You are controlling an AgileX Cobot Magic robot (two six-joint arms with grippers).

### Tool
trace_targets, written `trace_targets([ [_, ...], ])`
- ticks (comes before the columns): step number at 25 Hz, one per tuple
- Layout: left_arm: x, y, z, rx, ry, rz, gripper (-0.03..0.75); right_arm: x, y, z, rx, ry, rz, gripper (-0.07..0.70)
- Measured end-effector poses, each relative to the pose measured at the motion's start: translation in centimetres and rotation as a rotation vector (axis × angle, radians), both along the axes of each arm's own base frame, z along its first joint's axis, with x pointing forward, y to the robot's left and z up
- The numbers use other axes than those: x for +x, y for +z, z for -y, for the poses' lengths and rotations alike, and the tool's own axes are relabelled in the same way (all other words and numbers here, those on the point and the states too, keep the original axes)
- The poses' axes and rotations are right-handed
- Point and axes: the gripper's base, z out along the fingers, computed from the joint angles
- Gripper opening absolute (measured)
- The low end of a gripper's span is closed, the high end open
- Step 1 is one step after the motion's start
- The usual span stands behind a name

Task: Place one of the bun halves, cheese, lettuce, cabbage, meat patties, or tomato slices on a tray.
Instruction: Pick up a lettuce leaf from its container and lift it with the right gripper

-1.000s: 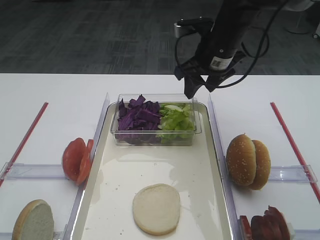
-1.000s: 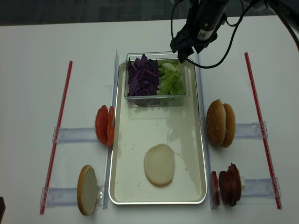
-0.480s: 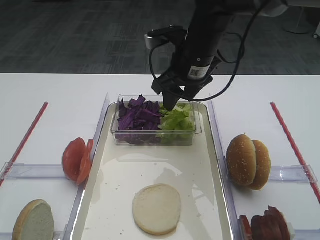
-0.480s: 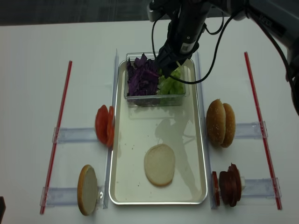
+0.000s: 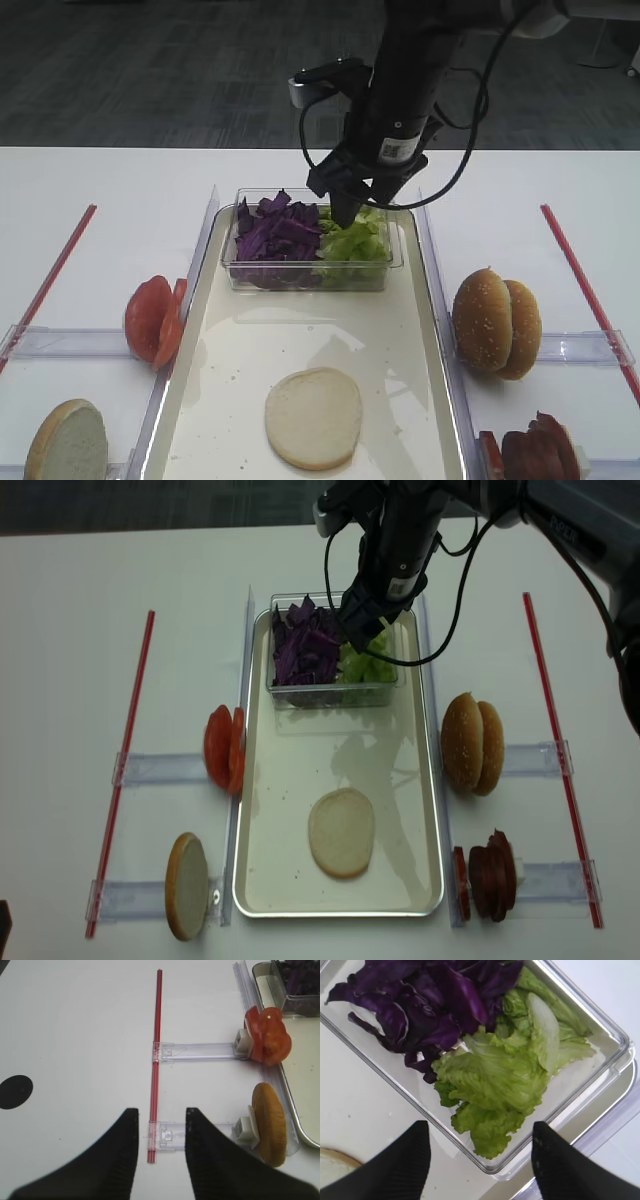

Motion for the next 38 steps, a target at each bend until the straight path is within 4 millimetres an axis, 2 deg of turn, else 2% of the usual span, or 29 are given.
trace_targets([
  [10, 0.0, 0.0, 0.0, 0.0, 0.0, 0.0, 0.223, 0.6, -2.7, -0.4, -0.013, -0.004, -0.052, 0.468],
  [11, 0.0, 0.0, 0.0, 0.0, 0.0, 0.0, 0.223, 0.7, -2.8, -0.4, -0.011, -0.005, -0.05, 0.463],
  [12, 0.0, 0.0, 0.0, 0.0, 0.0, 0.0, 0.223, 0.8, -3.2, -0.5, -0.008, -0.008, -0.045, 0.414],
  [18, 0.0, 0.0, 0.0, 0.0, 0.0, 0.0, 0.223, 1.0, -3.6, -0.6, -0.007, -0.009, -0.044, 0.368],
  [24, 0.0, 0.0, 0.0, 0.0, 0.0, 0.0, 0.223, 1.2, -4.5, -0.7, -0.012, -0.011, -0.053, 0.363],
  [31, 0.0, 0.0, 0.0, 0.0, 0.0, 0.0, 0.223, 1.3, -4.4, -0.7, -0.007, -0.013, -0.041, 0.357],
  [36, 0.0, 0.0, 0.0, 0.0, 0.0, 0.0, 0.223, 1.3, -4.4, -0.7, -0.01, -0.013, -0.038, 0.274],
  [38, 0.0, 0.0, 0.0, 0.0, 0.0, 0.0, 0.223, 1.3, -4.4, -0.7, -0.01, -0.013, -0.038, 0.264],
])
